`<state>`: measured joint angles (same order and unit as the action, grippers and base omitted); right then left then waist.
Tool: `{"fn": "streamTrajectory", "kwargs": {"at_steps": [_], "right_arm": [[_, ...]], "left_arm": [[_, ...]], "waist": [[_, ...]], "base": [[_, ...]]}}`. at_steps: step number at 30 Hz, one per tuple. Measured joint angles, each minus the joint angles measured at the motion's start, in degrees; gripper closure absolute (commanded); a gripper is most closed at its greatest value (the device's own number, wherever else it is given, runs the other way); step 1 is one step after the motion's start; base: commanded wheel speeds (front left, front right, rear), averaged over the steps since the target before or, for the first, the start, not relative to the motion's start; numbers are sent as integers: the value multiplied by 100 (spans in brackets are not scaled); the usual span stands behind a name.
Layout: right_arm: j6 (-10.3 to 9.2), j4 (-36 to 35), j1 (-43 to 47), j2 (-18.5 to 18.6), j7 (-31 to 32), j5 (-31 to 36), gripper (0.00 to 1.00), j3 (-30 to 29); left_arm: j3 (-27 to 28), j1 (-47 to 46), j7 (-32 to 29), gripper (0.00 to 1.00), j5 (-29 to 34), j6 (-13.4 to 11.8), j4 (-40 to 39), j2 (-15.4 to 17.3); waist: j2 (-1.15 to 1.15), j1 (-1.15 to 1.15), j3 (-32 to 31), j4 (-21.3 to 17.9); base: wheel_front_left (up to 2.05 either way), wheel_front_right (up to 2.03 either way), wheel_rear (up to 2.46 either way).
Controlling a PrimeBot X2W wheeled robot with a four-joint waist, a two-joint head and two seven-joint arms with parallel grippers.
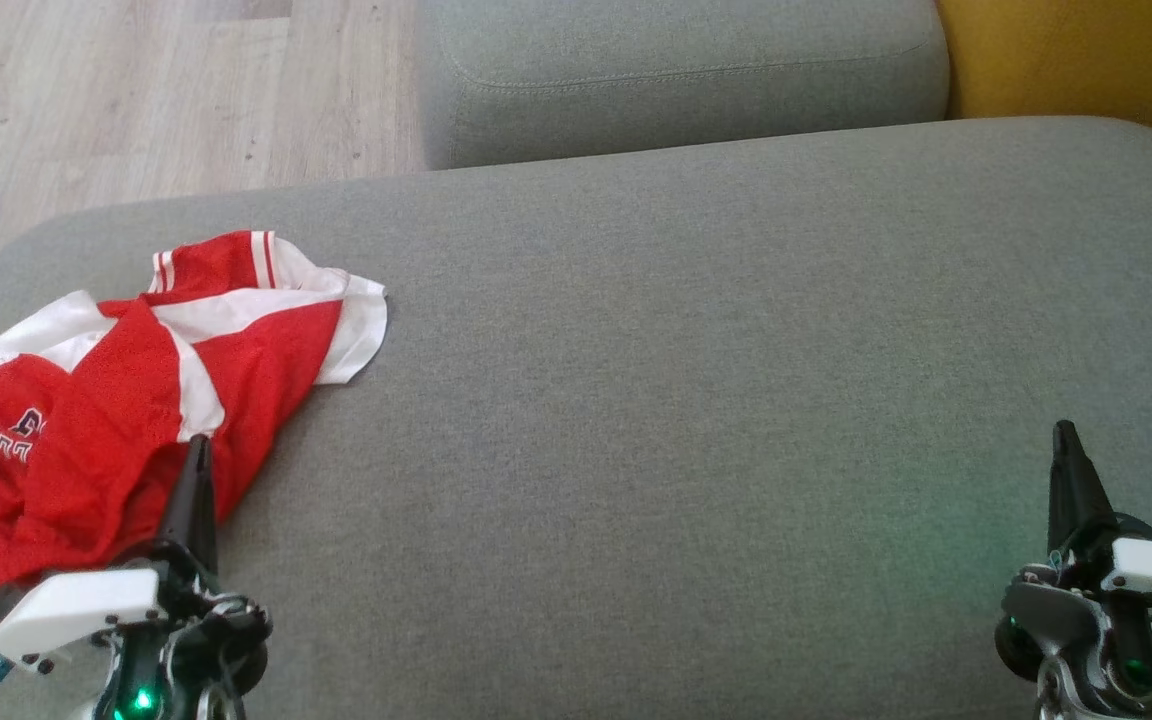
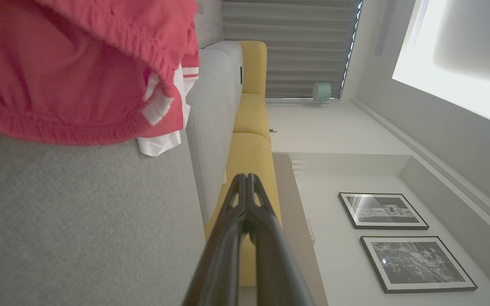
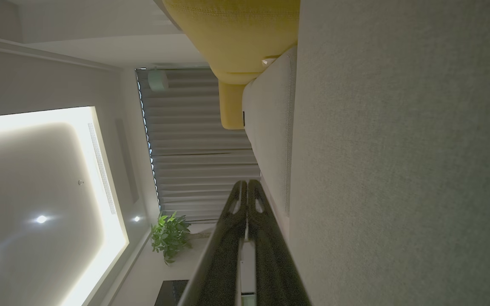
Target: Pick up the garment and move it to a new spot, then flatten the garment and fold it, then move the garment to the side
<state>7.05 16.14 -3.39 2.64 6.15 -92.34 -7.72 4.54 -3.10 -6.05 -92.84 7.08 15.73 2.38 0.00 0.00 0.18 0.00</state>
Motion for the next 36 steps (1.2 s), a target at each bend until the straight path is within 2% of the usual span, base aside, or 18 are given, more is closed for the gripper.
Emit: {"fn": "streamTrajectory", "kwargs": {"at_steps": [21, 22, 27, 36], "right_arm": [[0, 0, 0, 0, 0, 0, 100, 0], [-1, 20, 2, -2, 0, 0, 0, 2], [-2, 403, 308, -38, -7, 0, 0, 30], [-2, 402, 371, -40, -131, 183, 0, 216]], "left_arm": [[0, 0, 0, 100, 0, 0, 0, 0], [-3, 4, 2, 0, -2, -3, 20, -2], [-30, 343, 12, 0, -3, -12, 407, -67], [-113, 414, 165, 0, 246, -21, 283, -73]], "waist": [[0, 0, 0, 0], [0, 0, 0, 0], [0, 0, -3, -1], [0, 0, -47, -13]], "base": [[0, 0, 0], [0, 0, 0], [0, 0, 0], [0, 0, 0]]}}
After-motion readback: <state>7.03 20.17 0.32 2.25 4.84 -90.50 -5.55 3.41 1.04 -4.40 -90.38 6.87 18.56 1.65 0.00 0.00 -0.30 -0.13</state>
